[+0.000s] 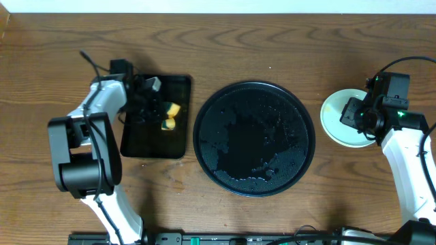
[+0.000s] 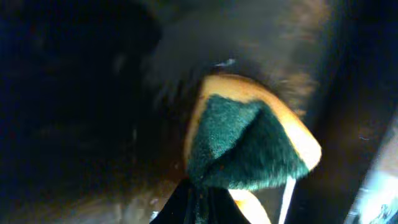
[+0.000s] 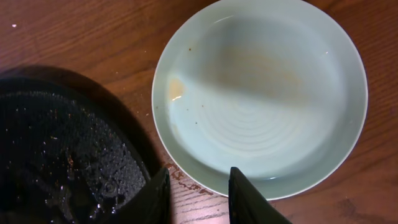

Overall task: Clean dirty plates on tray and stack at the side
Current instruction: 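Lower the sponge into the black tray and release with the left gripper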

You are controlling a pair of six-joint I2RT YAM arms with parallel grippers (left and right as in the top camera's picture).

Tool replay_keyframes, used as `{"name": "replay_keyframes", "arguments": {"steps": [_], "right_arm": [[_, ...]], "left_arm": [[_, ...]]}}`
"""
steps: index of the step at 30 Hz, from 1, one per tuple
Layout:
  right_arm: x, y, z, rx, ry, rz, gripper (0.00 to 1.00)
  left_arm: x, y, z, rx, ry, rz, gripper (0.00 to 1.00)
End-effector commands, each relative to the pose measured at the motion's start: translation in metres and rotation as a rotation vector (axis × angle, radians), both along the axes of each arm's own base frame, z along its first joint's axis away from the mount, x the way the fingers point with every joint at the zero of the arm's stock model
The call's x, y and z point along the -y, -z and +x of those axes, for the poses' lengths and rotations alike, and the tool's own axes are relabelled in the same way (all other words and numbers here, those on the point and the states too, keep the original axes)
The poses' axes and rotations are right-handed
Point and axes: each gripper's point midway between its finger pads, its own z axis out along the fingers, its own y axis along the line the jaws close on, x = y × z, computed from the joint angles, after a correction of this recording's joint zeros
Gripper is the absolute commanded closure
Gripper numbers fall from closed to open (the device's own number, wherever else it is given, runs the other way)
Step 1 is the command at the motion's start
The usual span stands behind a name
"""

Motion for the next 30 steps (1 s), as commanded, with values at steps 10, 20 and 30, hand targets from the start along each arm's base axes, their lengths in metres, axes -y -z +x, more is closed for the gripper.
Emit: {"name": "replay_keyframes", "arguments": {"steps": [10,20,30], "right_arm": [[-0.002,0.0,0.002,-0.005,-0.015,0.0,0.73],[-0.002,0.0,0.001,-0.006,-0.015,0.0,0.74],[-0.002,0.0,0.0,-0.011,-0.015,0.001,0.74]], "left_arm": [[-0.019,-0.013,-0.001,0.024,-0.027,0.048,0.92],[-0.018,-0.001,-0.005,-0.005,0.065,0.324,0.92],[-0.055,-0.001,-0.01,-0.088,-0.24,0.525,0.93]]}}
